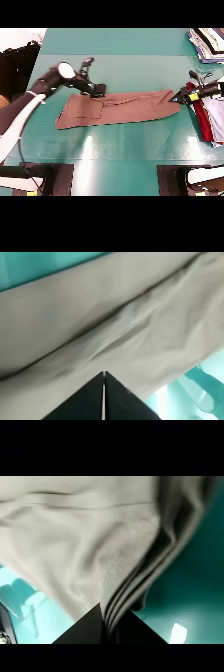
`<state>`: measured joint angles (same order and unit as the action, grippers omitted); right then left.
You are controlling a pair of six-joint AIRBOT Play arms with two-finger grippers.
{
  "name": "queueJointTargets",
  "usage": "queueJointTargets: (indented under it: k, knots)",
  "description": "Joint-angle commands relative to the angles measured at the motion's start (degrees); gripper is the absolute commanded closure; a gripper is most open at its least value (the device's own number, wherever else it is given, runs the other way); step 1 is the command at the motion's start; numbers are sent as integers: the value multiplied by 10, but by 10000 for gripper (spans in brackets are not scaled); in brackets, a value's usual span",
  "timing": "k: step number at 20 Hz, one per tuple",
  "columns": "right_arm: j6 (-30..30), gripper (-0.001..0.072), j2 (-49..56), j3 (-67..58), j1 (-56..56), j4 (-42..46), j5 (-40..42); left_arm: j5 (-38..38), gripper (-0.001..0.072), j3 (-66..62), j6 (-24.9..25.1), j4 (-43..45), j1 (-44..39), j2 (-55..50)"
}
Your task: Fold the shirts.
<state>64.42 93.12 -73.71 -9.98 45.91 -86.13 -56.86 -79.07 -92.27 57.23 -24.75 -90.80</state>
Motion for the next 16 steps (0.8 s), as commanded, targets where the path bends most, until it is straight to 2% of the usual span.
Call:
queueJointTargets:
  k: [1, 5, 9, 16]
  knots:
    - [46, 699, -79, -36, 31, -23, -19, 14, 682, -50, -3, -8, -57, -80]
    - [88, 699, -141, -130, 106, -28, -2, 14, 682, -78, -3, -22, -87, -136]
    - [111, 699, -144, -210, 193, -28, 1, 12, 682, -78, -3, -35, -94, -147]
    - [116, 699, -141, -245, 293, -27, 25, 4, 681, -89, -1, -34, -89, -144]
